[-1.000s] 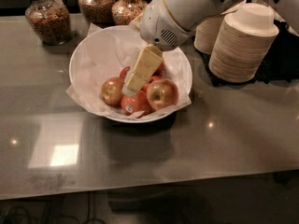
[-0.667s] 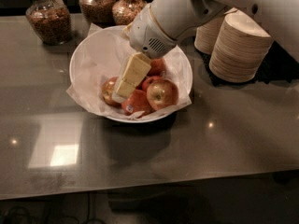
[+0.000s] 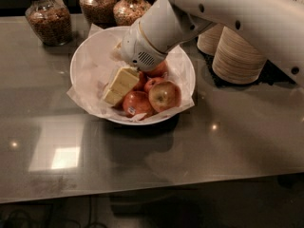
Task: Pick apple from white bowl
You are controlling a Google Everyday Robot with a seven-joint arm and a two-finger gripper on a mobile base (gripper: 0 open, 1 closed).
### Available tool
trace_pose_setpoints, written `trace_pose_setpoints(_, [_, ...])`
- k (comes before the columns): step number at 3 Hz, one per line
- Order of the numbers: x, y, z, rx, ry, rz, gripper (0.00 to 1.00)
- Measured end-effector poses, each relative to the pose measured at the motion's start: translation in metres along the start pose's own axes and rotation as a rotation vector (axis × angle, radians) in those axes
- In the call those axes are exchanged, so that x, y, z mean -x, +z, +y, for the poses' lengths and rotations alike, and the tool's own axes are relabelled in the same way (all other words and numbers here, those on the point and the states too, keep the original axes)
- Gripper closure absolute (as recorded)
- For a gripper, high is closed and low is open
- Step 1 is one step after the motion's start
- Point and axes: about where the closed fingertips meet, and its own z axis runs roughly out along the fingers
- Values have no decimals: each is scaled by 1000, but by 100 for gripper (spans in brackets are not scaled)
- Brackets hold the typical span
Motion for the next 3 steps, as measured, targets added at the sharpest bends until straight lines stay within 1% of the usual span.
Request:
trace_pose_setpoints(1, [-5, 5, -1, -17, 2, 18, 22])
trace_pose_setpoints(2, [-27, 3, -9, -57, 22, 47, 20])
trace_pose_setpoints(3, [-27, 3, -9, -57, 22, 47, 21])
